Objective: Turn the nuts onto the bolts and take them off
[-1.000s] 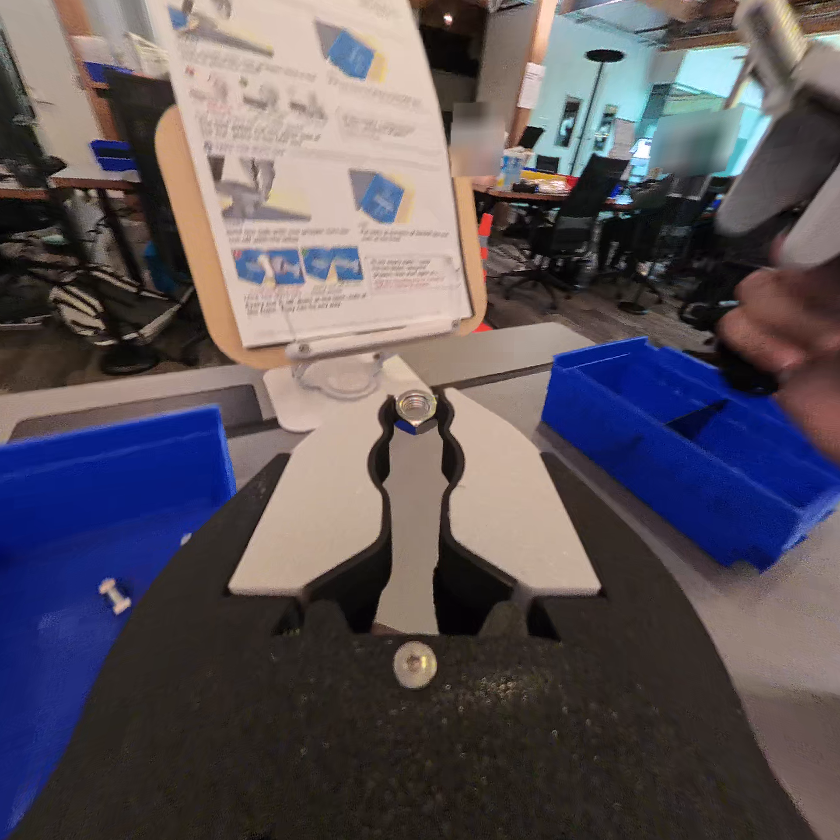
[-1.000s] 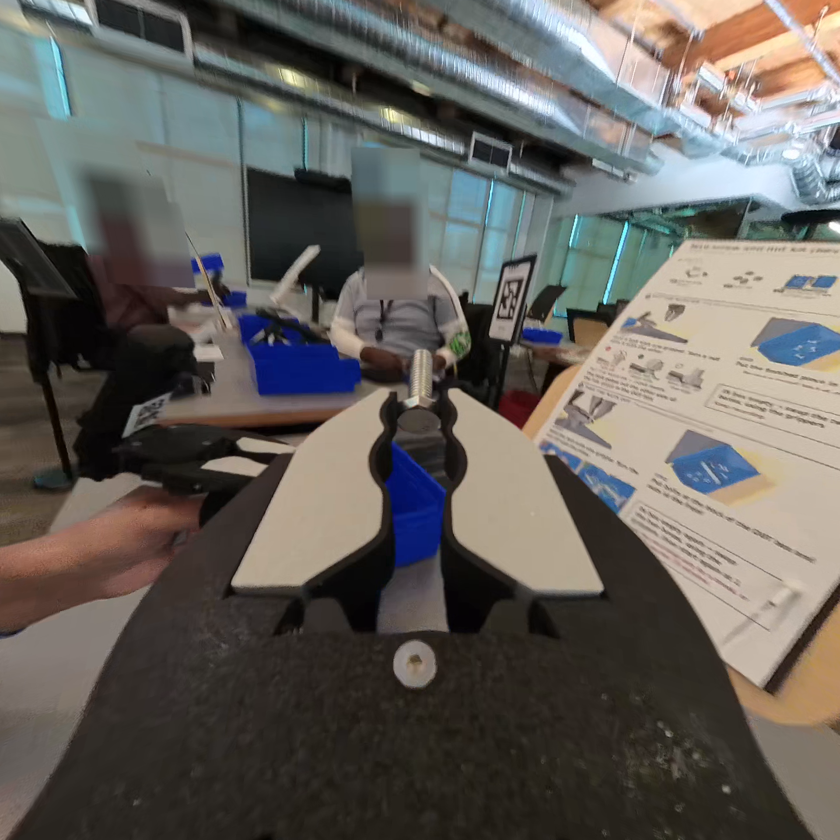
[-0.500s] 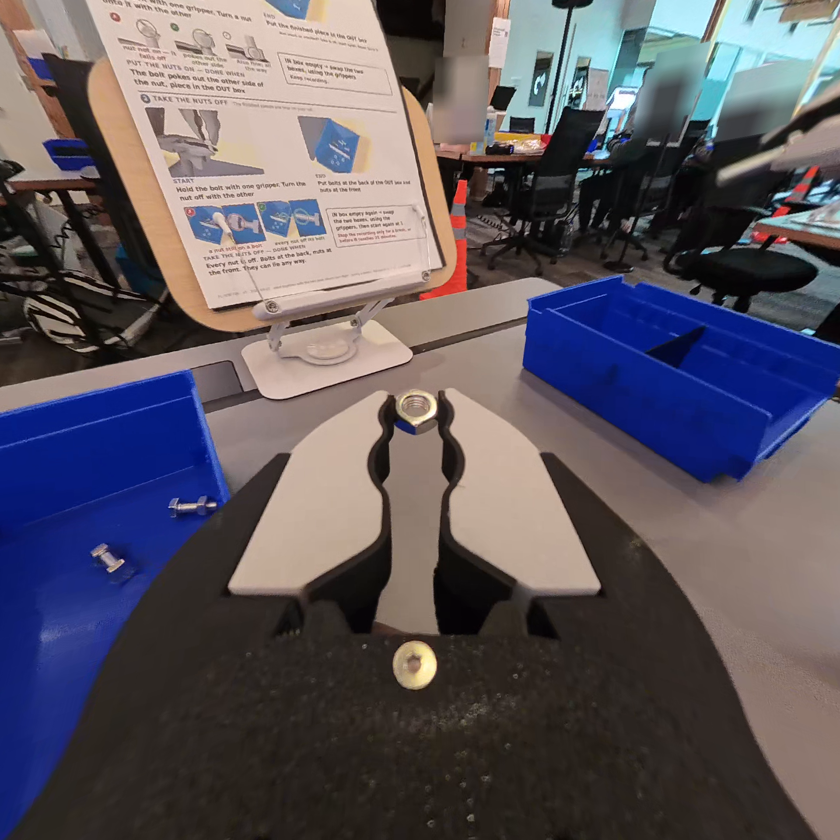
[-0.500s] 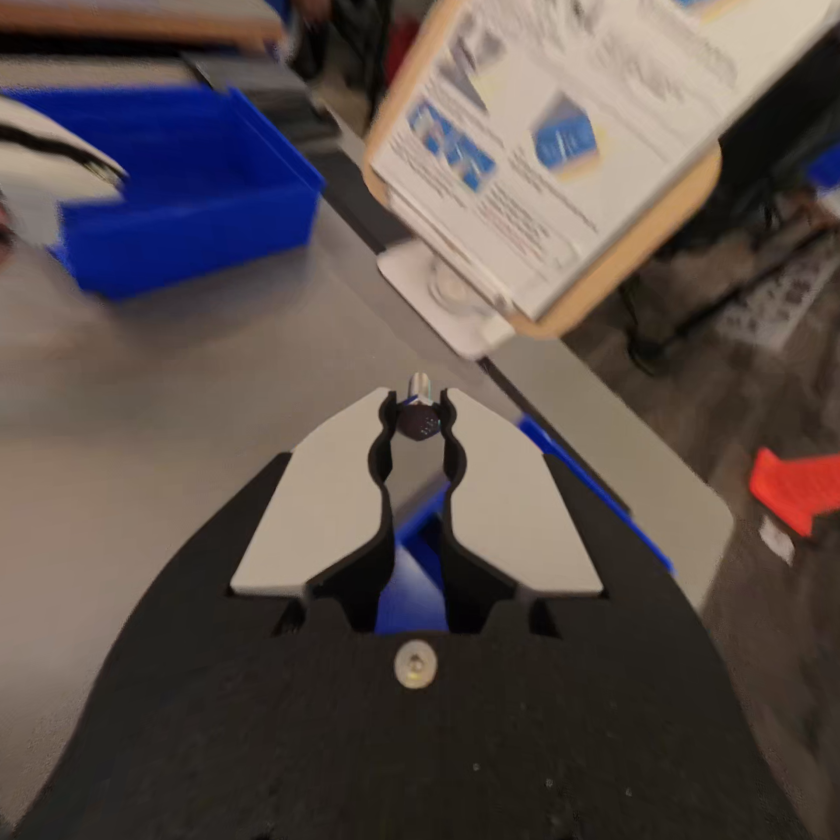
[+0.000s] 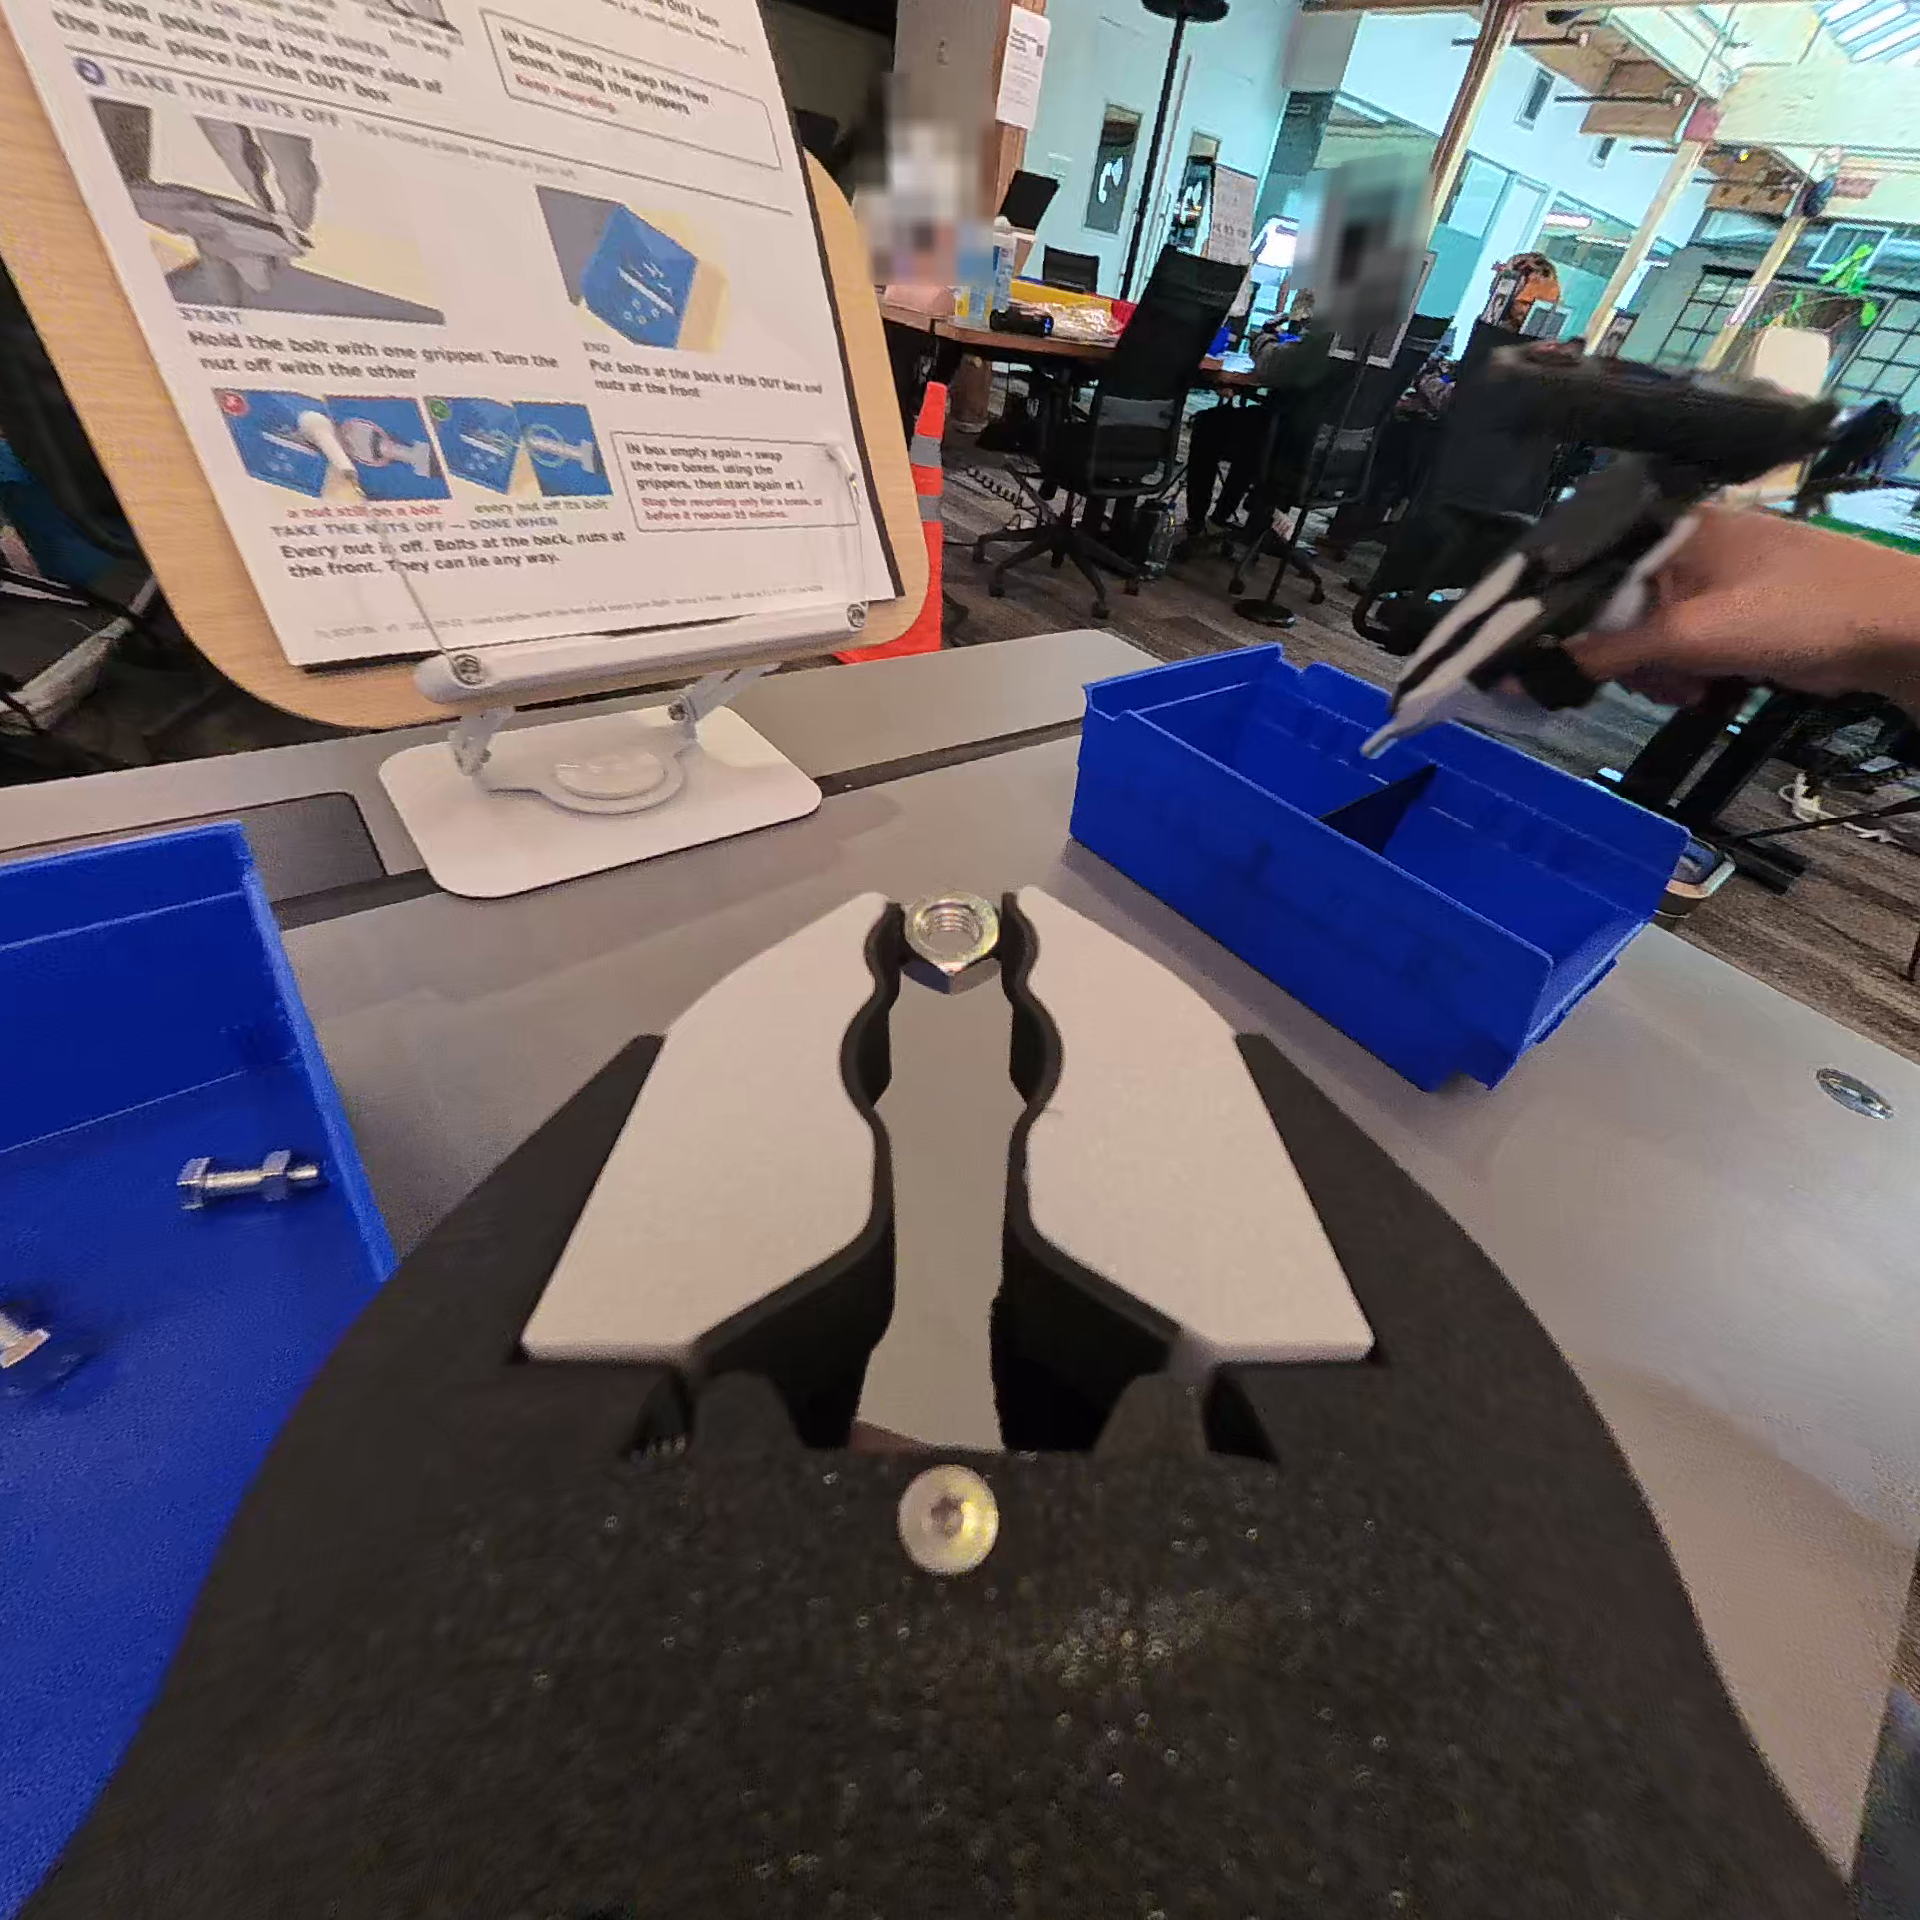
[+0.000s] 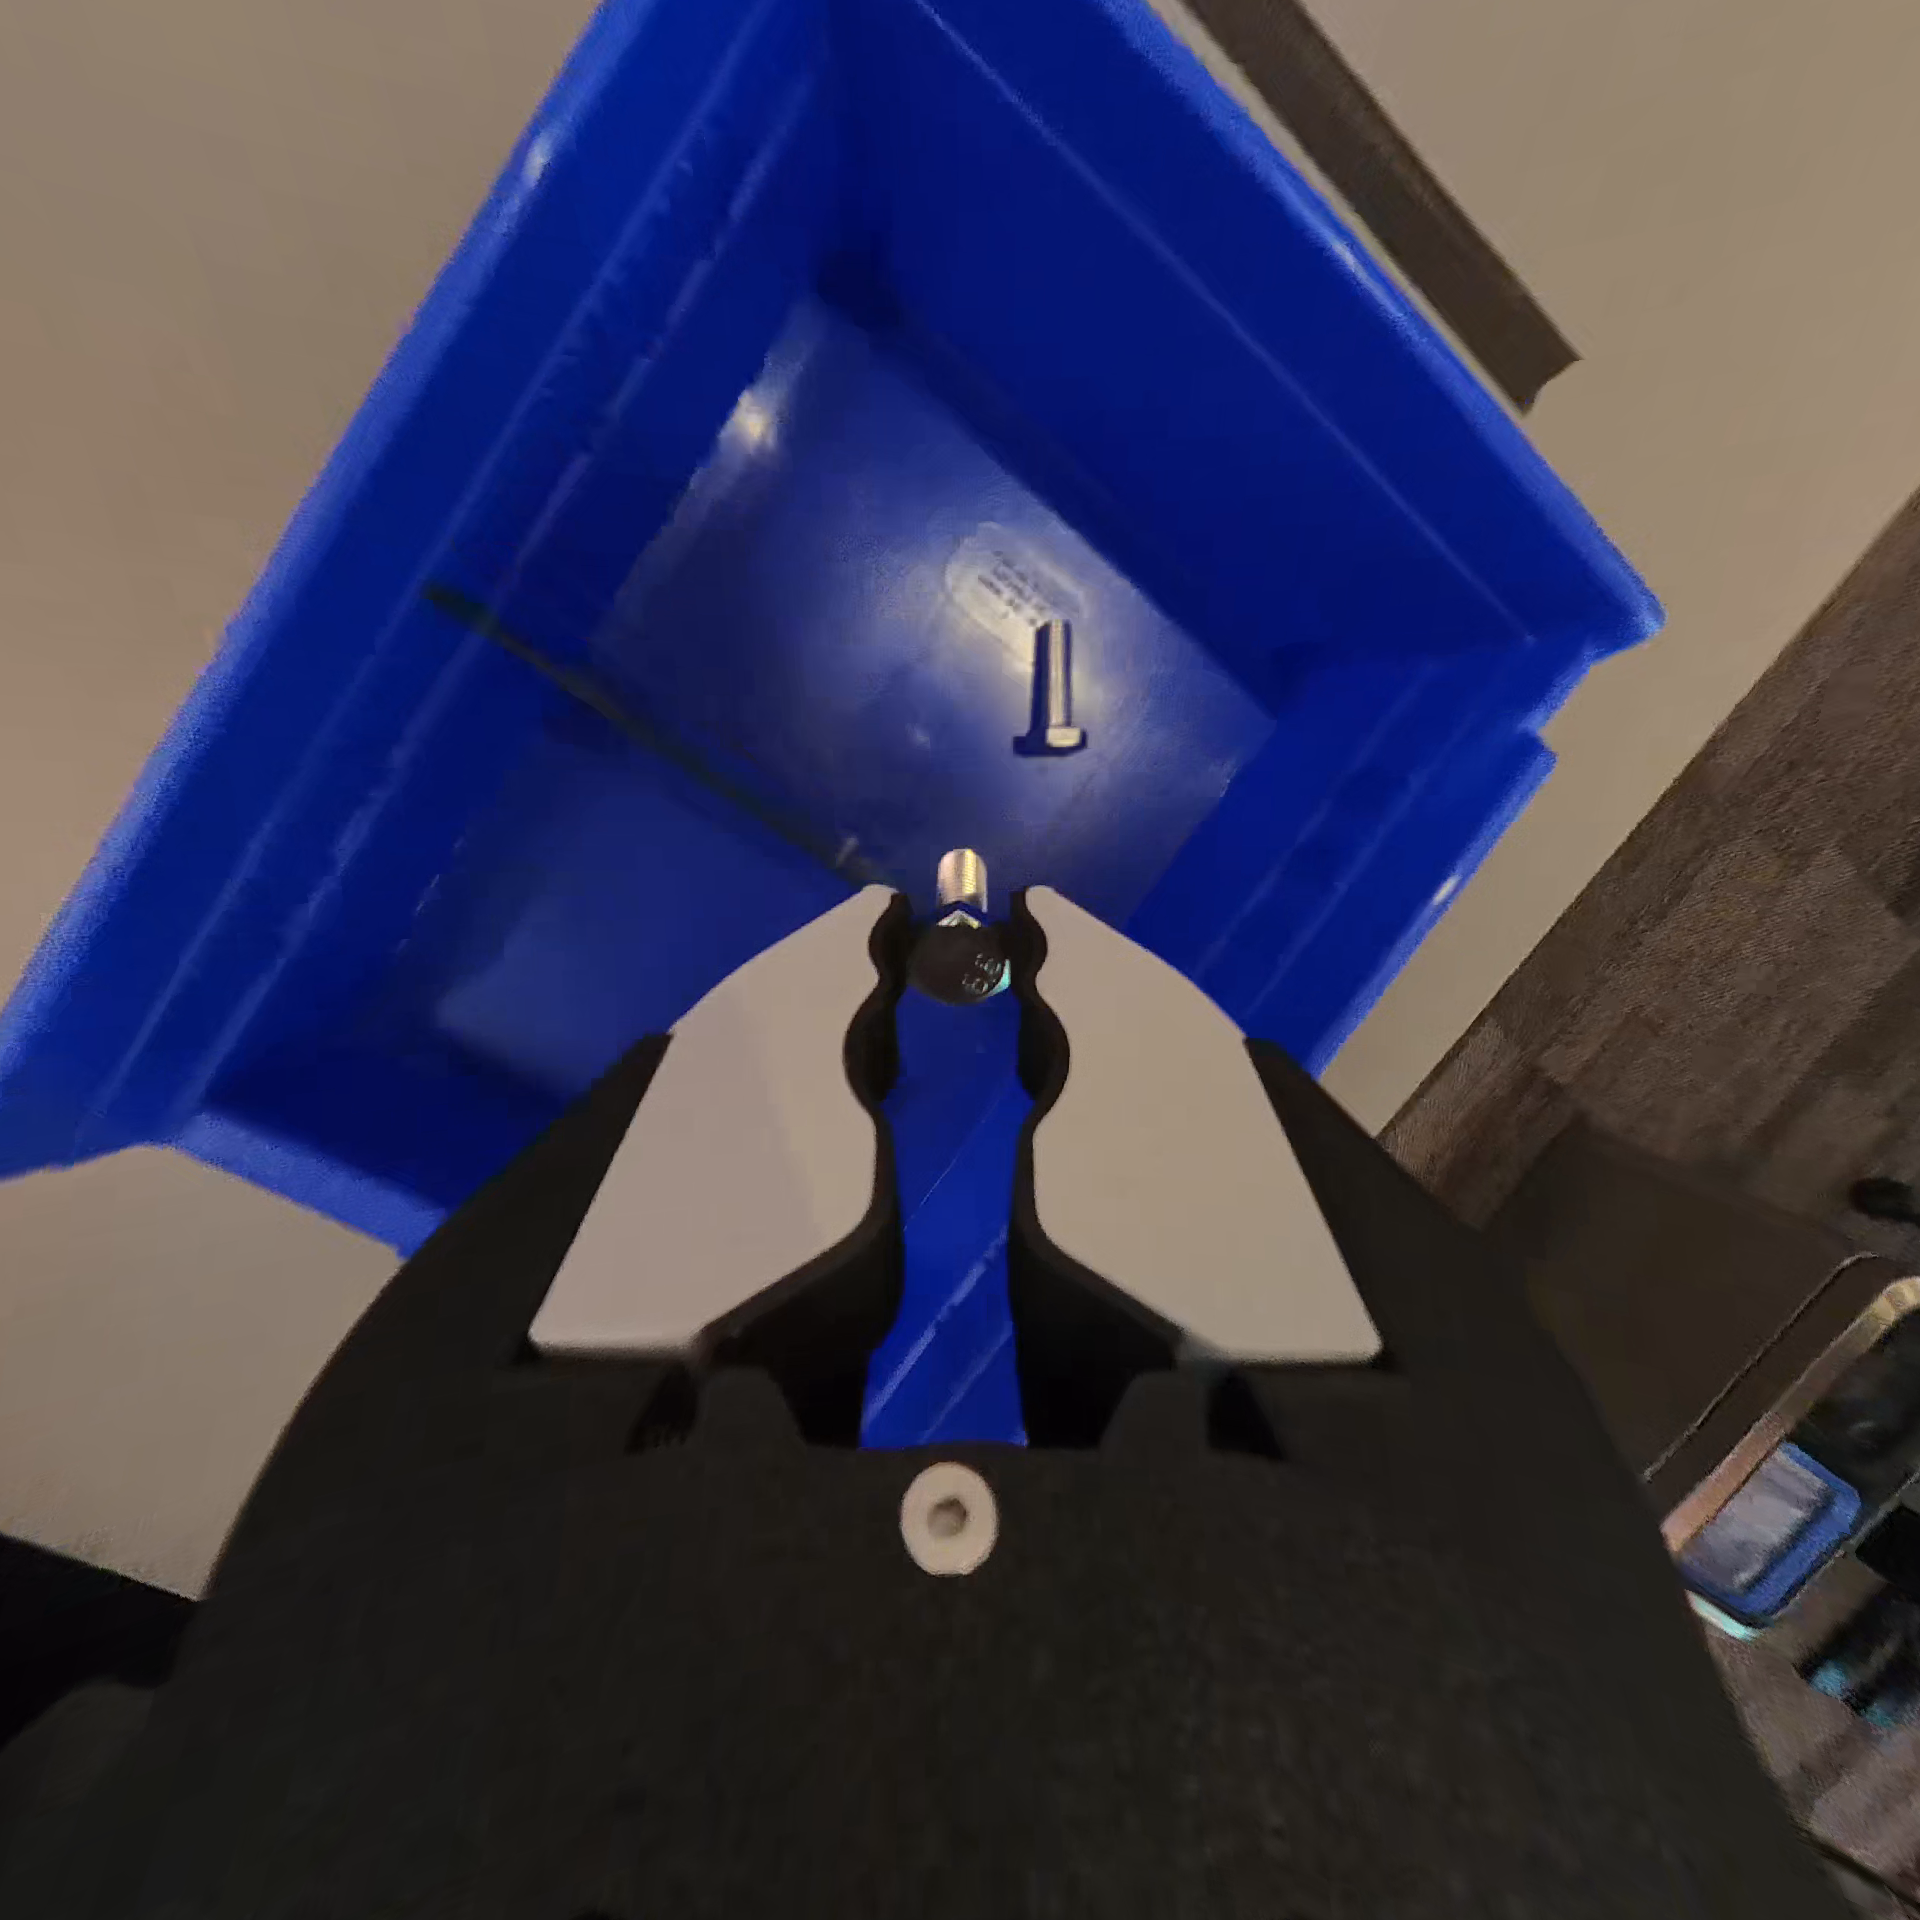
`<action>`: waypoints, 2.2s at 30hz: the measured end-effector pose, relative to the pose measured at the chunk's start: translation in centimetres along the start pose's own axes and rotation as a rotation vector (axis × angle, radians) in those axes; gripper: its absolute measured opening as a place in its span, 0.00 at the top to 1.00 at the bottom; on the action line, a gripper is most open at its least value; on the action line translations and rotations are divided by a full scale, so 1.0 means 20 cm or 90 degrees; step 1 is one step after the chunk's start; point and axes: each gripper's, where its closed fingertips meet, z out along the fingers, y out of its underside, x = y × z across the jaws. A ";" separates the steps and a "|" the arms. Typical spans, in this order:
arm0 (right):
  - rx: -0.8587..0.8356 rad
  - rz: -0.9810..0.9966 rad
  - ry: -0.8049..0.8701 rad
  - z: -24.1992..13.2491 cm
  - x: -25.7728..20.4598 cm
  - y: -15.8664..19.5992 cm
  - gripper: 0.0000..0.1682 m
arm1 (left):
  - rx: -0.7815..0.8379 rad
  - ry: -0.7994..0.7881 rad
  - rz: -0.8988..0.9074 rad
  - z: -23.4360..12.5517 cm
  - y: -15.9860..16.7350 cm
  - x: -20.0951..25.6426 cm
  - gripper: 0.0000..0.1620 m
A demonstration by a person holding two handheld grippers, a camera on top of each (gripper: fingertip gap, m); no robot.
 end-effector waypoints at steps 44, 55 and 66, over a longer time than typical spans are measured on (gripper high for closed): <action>0.482 0.087 -0.801 -0.55 -1.74 -0.64 0.75 | 0.081 0.234 0.313 -0.11 0.07 0.35 0.90; 0.403 0.089 -0.864 -0.51 -1.89 -0.60 0.93 | 0.071 0.226 0.448 -0.07 0.15 0.46 0.90; 0.431 0.078 -0.795 -0.49 -1.80 -0.62 0.95 | 0.008 0.165 0.333 -0.11 0.18 0.40 0.86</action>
